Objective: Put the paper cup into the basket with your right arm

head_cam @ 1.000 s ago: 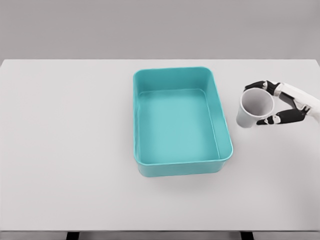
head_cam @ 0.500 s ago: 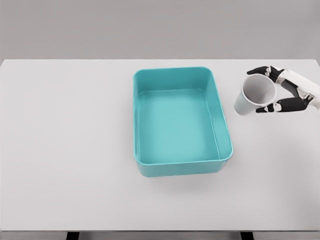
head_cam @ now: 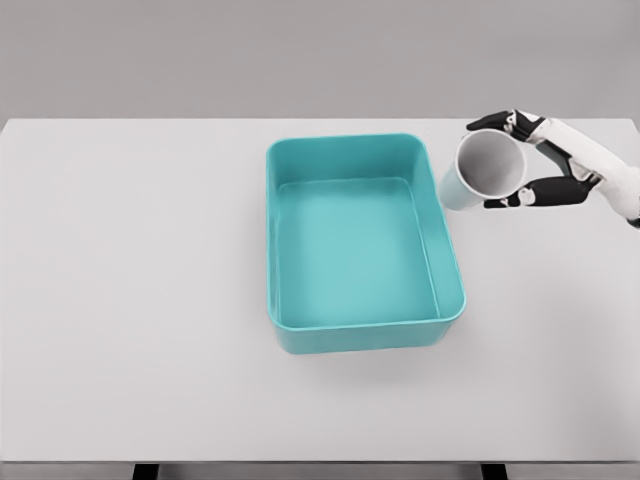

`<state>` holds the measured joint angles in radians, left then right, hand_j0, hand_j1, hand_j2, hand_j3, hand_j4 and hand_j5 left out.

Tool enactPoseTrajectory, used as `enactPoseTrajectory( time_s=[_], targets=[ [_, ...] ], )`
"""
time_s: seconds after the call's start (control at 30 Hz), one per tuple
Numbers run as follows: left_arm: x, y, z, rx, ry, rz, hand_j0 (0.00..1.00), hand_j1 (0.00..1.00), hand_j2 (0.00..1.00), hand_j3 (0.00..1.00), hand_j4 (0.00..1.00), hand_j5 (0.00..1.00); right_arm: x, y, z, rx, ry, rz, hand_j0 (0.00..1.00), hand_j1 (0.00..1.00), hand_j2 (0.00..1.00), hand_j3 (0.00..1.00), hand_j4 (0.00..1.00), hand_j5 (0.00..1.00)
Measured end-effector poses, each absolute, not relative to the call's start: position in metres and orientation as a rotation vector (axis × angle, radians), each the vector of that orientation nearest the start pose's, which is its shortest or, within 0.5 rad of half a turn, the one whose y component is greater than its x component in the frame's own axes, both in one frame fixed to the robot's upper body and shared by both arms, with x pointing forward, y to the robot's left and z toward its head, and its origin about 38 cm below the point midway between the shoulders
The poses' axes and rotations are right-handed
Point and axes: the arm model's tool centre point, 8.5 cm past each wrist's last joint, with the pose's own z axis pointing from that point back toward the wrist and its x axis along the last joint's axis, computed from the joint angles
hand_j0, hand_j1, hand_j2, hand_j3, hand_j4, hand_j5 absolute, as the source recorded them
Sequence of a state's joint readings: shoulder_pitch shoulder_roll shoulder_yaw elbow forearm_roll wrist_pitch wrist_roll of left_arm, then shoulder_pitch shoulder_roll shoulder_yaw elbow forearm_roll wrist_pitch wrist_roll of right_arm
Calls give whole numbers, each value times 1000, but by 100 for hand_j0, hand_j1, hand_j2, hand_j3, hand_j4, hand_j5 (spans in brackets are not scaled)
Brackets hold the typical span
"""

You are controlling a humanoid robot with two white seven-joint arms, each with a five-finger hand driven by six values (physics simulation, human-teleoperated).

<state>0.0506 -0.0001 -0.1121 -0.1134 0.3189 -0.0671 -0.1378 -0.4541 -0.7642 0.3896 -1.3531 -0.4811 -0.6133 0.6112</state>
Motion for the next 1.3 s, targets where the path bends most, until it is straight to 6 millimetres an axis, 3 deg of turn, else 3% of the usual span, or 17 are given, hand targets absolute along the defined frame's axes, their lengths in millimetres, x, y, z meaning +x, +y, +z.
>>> enactPoseTrajectory(
  time_s=[0.43,0.67,0.87,0.97,1.0,1.07,1.1,1.13,1.3],
  targets=[
    [15,257,-263,-63,-150,192,100,100,100,100,100,100,420,-305,243,249,-2004,1253,72,72,72,72,72,72],
    [15,257,-263,-62,-150,192,100,100,100,100,100,100,417,-264,234,246,-2007,1376,72,72,72,72,72,72],
    [15,257,-263,-62,-150,192,100,100,100,100,100,100,401,-205,233,-104,-1866,1894,72,72,72,72,72,72],
    [15,257,-263,-62,-150,192,100,100,100,100,100,100,394,-182,225,-268,-1753,2071,72,72,72,72,72,72],
    [15,257,-263,-62,-150,192,100,100,100,100,100,100,394,-177,220,-316,-1712,2117,72,72,72,72,72,72],
    [15,257,-263,-62,-150,192,100,100,100,100,100,100,394,-171,216,-399,-1651,2177,91,91,91,91,91,91],
    [15,257,-263,-62,-149,192,100,100,100,100,100,100,394,-169,214,-424,-1630,2194,91,91,91,91,91,91],
    [15,257,-263,-62,-150,192,100,100,100,100,100,100,394,-168,213,-443,-1615,2206,100,100,100,100,100,100],
    [15,257,-263,-62,-150,192,100,100,100,100,100,100,394,-166,211,-478,-1589,2230,100,100,100,100,100,100]
  ],
)
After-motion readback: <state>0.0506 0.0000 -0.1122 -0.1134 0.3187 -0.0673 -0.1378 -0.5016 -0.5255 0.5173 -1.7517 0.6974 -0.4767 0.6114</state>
